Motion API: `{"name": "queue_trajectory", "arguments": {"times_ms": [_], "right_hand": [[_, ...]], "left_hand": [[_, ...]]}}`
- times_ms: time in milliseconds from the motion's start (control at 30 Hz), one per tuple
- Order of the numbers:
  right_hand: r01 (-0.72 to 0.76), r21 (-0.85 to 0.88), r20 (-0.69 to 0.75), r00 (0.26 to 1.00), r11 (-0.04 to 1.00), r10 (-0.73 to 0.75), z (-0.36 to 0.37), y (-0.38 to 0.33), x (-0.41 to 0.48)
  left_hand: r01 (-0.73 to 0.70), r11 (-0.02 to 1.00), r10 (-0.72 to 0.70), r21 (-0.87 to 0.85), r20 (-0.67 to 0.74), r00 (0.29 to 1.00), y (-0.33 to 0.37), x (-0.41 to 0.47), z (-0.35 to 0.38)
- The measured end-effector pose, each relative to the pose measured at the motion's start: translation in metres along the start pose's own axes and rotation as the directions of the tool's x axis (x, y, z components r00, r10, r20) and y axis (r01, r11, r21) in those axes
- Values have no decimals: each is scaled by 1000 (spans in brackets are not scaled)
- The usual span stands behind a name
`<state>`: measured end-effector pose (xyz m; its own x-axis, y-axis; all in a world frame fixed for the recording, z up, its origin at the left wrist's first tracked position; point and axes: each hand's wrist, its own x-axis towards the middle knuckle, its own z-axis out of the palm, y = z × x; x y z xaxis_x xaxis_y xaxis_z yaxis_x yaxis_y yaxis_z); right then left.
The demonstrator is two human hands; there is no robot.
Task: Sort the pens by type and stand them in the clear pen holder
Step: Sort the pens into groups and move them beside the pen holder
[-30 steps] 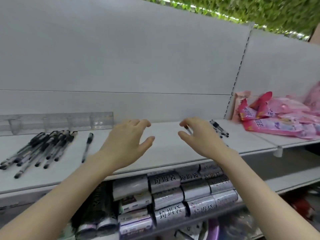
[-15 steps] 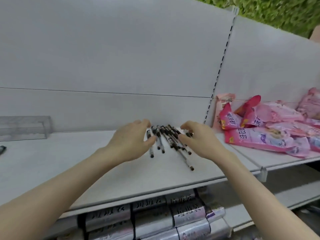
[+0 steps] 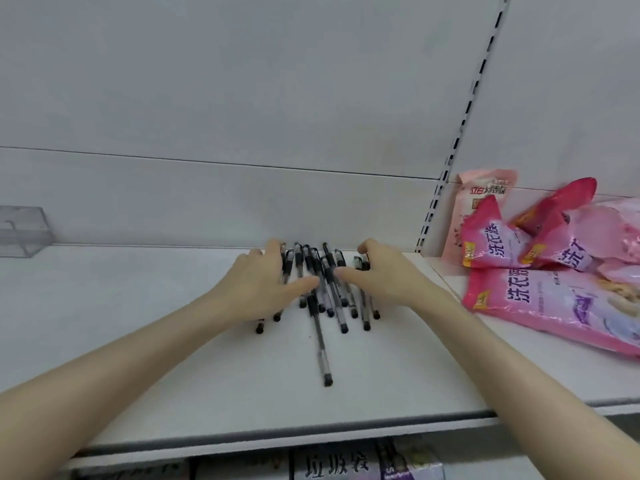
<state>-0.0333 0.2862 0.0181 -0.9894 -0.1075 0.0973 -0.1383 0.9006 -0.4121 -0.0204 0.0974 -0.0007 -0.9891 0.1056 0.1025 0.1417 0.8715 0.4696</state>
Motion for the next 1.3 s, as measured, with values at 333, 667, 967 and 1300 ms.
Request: {"name": "queue_trajectory", "arguments": {"times_ms": [333,667,967,1300], "right_hand": [[0,393,104,994,919,-45,2,0,13],[-226,788,290,957,573,-21,2,1,21],[-199,843,266,962,500,-65,1,4,28],[-269,892,317,945,364,-80,12,-2,30]], "left_hand": [[172,947,-188,-271,-36,981,31,3,17],[98,862,-144,-497,-55,988,30,8,19],[-40,826,-43,-562,-133,990,29,11,39],[-199,761,76,-617,-219,973,41,8,44]]}}
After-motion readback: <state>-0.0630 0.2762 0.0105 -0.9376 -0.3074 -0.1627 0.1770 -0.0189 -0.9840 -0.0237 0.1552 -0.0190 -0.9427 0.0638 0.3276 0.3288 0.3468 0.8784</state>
